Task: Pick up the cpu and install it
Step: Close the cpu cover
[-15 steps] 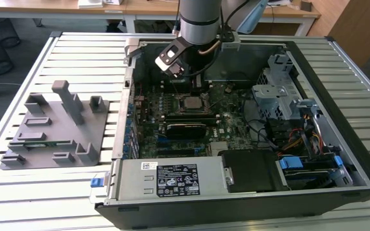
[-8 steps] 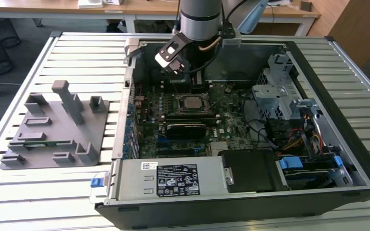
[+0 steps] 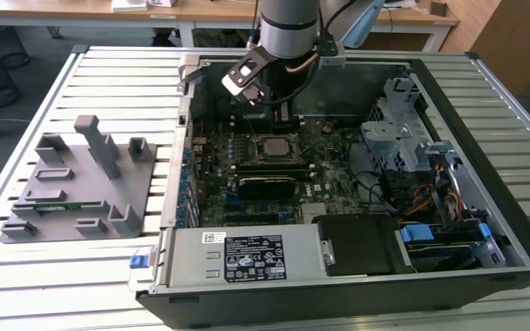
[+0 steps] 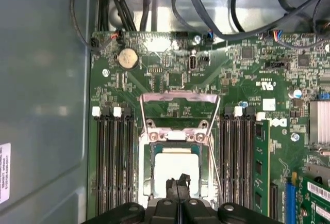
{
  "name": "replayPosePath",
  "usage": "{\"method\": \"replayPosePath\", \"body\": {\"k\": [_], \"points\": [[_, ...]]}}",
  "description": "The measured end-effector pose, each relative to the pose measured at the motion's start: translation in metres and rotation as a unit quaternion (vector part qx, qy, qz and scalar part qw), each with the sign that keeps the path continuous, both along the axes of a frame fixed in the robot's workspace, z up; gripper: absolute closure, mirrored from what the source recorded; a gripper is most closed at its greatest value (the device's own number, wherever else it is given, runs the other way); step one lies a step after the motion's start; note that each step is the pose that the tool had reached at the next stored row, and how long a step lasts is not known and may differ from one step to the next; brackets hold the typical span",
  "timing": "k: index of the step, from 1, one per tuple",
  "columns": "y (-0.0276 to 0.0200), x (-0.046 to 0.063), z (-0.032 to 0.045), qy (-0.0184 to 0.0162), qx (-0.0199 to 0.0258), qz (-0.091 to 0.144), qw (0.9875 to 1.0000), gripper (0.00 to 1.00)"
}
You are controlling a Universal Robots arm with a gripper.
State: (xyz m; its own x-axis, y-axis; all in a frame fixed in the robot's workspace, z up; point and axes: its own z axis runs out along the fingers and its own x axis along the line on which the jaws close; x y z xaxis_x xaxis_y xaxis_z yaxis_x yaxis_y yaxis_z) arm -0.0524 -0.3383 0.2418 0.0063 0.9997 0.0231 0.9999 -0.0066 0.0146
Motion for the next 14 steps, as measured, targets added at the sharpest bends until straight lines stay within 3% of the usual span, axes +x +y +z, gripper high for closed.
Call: {"method": "replayPosePath", "body": {"k": [10,14], "points": [[-0.0005,-0.001,0.0131,0.0000,0.0038,0.000,1.0000,0.89],[-0.0054,-0.001,0.0132,0.0000,0.0060,0.000,1.0000,0.89]]}}
